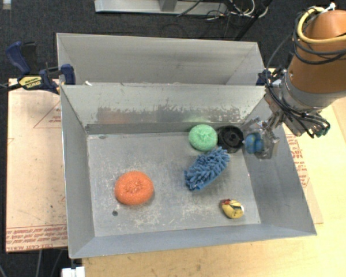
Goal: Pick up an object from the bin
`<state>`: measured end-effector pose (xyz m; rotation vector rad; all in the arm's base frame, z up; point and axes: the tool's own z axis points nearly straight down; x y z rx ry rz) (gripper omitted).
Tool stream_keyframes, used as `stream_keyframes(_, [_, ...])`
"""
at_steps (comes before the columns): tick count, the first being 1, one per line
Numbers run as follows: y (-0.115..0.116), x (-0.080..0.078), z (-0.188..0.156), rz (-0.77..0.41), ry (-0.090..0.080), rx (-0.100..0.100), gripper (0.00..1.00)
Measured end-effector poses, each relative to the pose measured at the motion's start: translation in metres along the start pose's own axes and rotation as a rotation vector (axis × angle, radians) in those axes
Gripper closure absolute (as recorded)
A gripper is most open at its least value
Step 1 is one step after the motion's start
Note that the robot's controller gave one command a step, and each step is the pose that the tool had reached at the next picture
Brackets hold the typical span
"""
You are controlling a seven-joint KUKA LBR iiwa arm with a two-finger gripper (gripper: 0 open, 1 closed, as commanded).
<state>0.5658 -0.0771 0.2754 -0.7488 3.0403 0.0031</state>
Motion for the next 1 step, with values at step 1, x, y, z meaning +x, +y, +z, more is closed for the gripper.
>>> stream_keyframes(1, [0.0001, 0.0000, 0.0000, 0.000, 0.000, 0.000, 1.00])
